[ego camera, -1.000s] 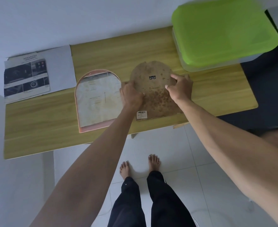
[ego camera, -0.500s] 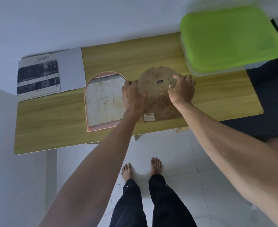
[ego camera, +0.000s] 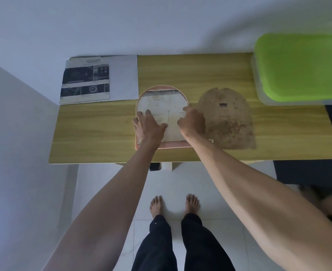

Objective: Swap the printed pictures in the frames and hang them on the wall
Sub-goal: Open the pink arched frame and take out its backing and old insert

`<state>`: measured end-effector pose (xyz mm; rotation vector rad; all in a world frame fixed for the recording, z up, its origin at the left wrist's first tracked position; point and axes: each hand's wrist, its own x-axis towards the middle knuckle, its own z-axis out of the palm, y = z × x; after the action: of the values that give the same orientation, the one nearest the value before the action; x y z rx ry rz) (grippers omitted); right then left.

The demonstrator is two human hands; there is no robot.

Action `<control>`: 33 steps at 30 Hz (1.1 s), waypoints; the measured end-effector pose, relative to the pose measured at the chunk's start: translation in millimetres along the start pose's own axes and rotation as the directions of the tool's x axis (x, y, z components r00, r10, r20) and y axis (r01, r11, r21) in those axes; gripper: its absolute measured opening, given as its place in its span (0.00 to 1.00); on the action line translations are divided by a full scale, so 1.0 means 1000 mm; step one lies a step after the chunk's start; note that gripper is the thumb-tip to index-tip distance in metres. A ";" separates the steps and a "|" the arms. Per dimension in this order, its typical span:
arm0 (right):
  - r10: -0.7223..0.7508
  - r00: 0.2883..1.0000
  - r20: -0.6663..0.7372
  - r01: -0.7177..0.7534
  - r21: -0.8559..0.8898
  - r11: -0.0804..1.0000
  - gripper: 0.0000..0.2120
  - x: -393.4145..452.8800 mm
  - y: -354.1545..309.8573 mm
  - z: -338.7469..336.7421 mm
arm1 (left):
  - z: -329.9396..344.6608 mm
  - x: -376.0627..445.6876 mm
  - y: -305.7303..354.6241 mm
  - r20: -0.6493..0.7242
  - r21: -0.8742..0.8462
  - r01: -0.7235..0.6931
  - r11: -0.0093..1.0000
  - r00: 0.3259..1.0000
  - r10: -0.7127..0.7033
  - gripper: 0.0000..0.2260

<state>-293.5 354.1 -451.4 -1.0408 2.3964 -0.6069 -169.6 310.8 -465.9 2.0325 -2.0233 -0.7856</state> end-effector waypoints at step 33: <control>0.038 0.991 -0.125 0.003 0.316 0.949 0.19 0.006 -0.009 0.019 | 0.006 -0.003 -0.023 -0.006 0.053 -0.087 0.995 0.996 0.087 0.31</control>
<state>-281.1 340.2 -462.9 -0.8631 2.3109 -1.0414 -151.8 316.6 -481.6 1.9556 -2.1334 -0.7137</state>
